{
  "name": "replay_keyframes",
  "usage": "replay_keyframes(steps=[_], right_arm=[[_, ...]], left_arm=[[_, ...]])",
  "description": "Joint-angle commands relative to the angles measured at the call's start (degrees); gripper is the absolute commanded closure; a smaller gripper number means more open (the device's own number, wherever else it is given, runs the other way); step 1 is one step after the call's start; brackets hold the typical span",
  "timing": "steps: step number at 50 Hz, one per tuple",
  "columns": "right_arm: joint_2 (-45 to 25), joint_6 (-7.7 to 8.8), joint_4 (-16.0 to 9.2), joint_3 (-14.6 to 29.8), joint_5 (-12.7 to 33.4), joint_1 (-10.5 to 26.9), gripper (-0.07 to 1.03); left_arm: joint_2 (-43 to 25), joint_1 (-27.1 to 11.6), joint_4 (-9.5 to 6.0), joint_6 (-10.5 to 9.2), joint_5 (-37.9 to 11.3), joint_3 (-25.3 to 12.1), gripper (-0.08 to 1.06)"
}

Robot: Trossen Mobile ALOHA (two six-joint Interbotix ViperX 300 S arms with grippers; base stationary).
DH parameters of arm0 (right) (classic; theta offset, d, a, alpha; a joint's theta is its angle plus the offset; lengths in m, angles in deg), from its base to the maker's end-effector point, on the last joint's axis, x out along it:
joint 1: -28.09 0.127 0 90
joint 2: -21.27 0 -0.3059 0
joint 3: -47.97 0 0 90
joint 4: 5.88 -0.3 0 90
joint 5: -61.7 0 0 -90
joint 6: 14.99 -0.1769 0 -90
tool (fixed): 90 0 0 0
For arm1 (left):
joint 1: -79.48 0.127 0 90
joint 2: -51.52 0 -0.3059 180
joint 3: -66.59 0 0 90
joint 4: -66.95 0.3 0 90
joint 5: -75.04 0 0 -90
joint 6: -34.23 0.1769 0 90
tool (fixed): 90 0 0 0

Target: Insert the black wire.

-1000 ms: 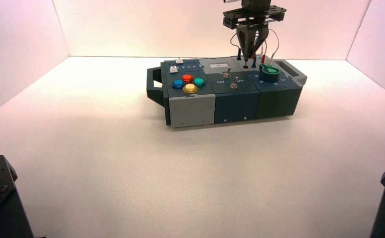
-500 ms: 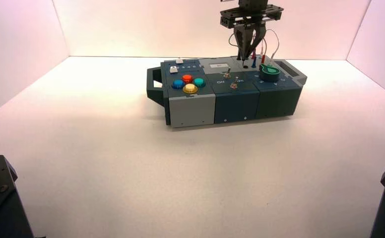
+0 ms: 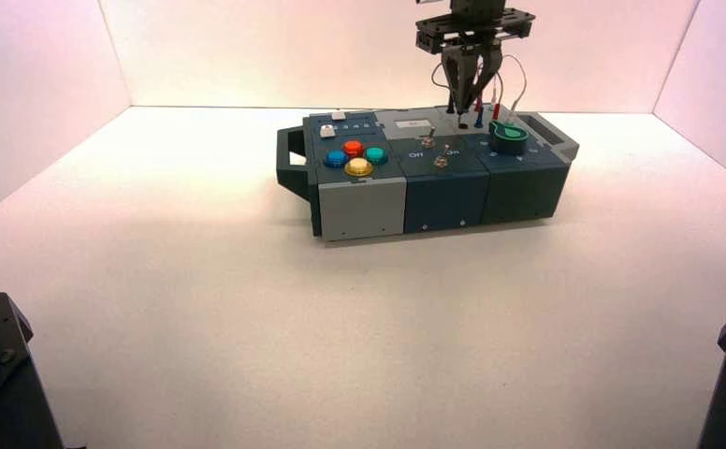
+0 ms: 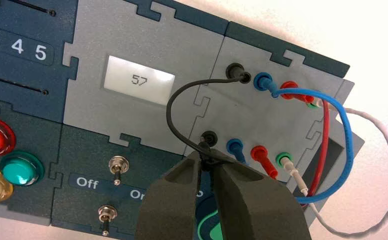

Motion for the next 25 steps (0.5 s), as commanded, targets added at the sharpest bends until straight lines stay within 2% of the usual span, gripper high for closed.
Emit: replay_keyframes(steps=[1, 25], right_arm=[[3.7, -0.09, 0.6, 0.7, -0.2, 0.1, 0.99], [2.6, -0.18, 1.3, 0.6, -0.2, 0.0, 0.99]], left_arm=[[0.4, 0.5, -0.09, 0.0, 0.4, -1.4, 0.63], [0.4, 0.5, -0.09, 0.0, 0.4, -1.4, 0.63]])
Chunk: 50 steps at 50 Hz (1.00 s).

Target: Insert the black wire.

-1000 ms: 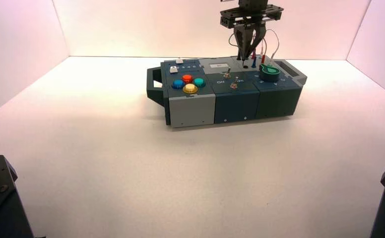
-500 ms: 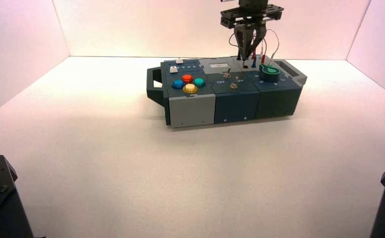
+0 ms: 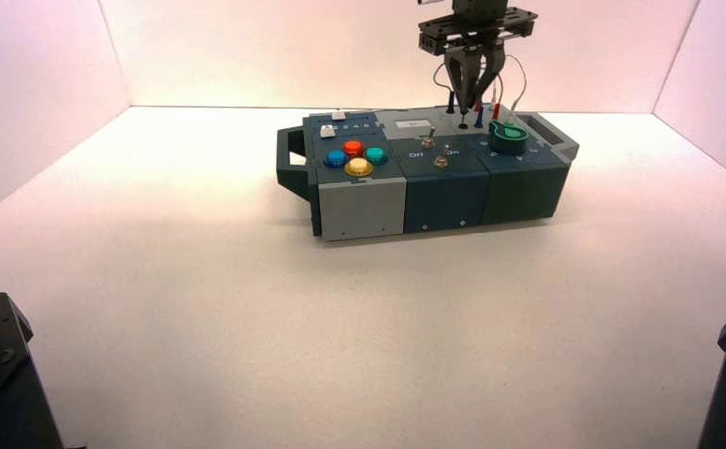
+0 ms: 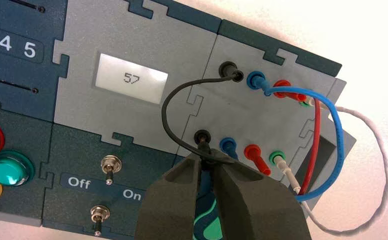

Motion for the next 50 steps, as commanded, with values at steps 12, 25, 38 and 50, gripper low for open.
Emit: replay_keyframes(steps=[12, 25, 38, 50], right_arm=[[1.9, -0.09, 0.2, 0.7, -0.2, 0.0, 0.99], [1.0, -0.09, 0.2, 0.7, -0.2, 0.1, 0.99], [0.6, -0.09, 0.2, 0.6, -0.2, 0.1, 0.99], [0.1, -0.09, 0.2, 0.4, -0.2, 0.1, 0.99]], left_arm=[[0.4, 0.6, -0.09, 0.09, 0.4, -1.4, 0.63], [0.4, 0.6, -0.09, 0.09, 0.4, -1.6, 0.63], [0.6, 0.6, -0.09, 0.0, 0.4, -1.6, 0.63], [0.6, 0.6, -0.09, 0.09, 0.4, -1.6, 0.63]])
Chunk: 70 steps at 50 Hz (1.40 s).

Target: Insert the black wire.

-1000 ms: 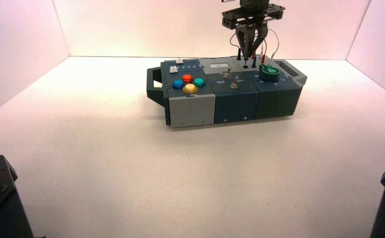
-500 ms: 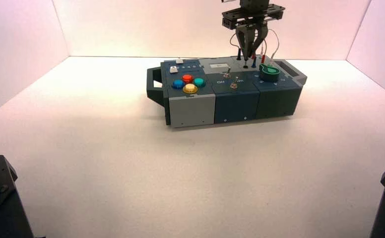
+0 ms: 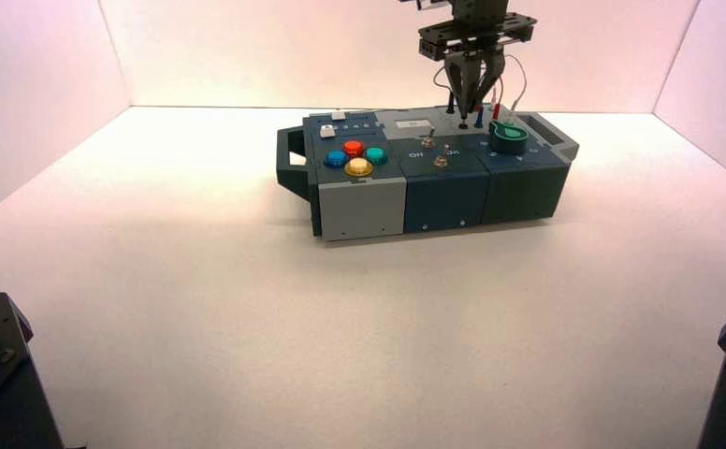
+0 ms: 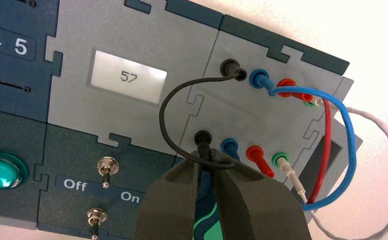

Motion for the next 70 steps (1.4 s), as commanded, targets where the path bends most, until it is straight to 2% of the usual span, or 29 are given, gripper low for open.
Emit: replay_keyframes(steps=[1, 26, 35, 42, 48, 70], right_arm=[[0.8, 0.0, 0.1, 0.6, -0.1, 0.1, 0.99], [-4.7, 0.09, 0.1, 1.8, 0.4, 0.2, 0.99], [-4.6, 0.09, 0.1, 1.9, 0.5, 0.2, 0.98], [-3.3, 0.0, 0.1, 2.1, 0.9, 0.2, 0.95], [-1.9, -0.09, 0.1, 2.5, 1.1, 0.3, 0.83], [3.5, -0.62, -0.5, 3.1, 2.3, 0.8, 0.73]], left_arm=[[0.4, 0.6, -0.09, 0.0, 0.4, -1.6, 0.63], [0.6, 0.5, 0.0, 0.0, 0.1, -1.5, 0.63], [0.6, 0.5, -0.09, 0.09, -0.1, -1.3, 0.63], [0.6, 0.5, -0.09, 0.09, 0.0, -1.4, 0.63], [0.5, 0.5, -0.09, 0.0, 0.0, -1.4, 0.63], [0.6, 0.5, 0.0, 0.0, -1.1, -1.4, 0.63]])
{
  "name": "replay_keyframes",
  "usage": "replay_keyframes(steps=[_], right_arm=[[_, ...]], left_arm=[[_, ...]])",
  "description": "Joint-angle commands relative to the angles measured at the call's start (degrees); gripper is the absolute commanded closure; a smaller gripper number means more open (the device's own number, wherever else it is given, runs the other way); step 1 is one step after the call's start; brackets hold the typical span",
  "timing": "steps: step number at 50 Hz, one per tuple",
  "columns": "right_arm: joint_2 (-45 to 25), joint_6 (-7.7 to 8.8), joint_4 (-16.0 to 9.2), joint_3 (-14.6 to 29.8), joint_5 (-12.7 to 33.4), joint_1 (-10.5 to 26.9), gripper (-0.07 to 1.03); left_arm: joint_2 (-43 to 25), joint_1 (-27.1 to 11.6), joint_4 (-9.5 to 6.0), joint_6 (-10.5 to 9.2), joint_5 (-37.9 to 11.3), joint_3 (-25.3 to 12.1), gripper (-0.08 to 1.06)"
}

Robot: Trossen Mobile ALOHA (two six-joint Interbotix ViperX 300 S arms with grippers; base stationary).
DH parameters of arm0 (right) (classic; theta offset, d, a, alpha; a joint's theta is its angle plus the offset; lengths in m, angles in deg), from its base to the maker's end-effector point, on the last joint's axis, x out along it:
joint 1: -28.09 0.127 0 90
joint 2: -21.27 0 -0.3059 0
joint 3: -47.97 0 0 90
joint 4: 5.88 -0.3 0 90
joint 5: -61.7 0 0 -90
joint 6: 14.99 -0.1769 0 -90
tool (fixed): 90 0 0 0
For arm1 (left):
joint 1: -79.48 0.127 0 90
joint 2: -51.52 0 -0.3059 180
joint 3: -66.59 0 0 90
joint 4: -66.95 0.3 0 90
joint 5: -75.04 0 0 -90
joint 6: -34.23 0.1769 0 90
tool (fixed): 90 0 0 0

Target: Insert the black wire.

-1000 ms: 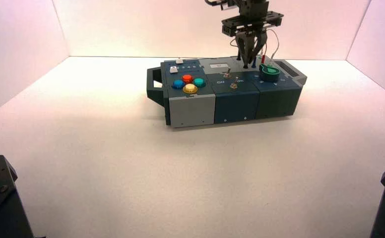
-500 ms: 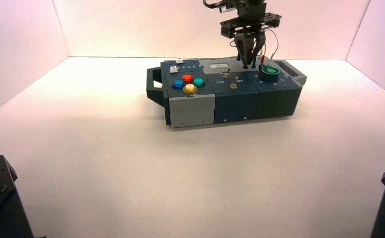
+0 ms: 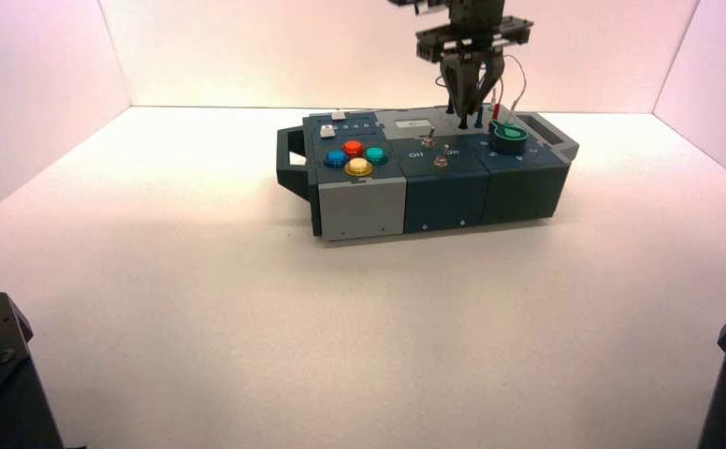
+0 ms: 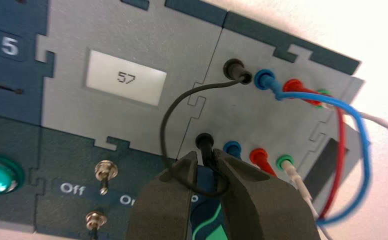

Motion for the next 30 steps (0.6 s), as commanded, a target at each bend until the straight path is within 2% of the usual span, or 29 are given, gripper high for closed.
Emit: replay_keyframes(steps=[1, 30], right_arm=[[4.2, -0.26, -0.4, 1.3, 0.6, 0.6, 0.73], [8.4, -0.18, -0.3, 1.6, 3.3, 1.0, 0.71]], left_arm=[[0.3, 0.6, 0.0, 0.0, -0.5, -1.4, 0.63], [0.2, 0.6, -0.09, 0.0, -2.4, -0.6, 0.62]])
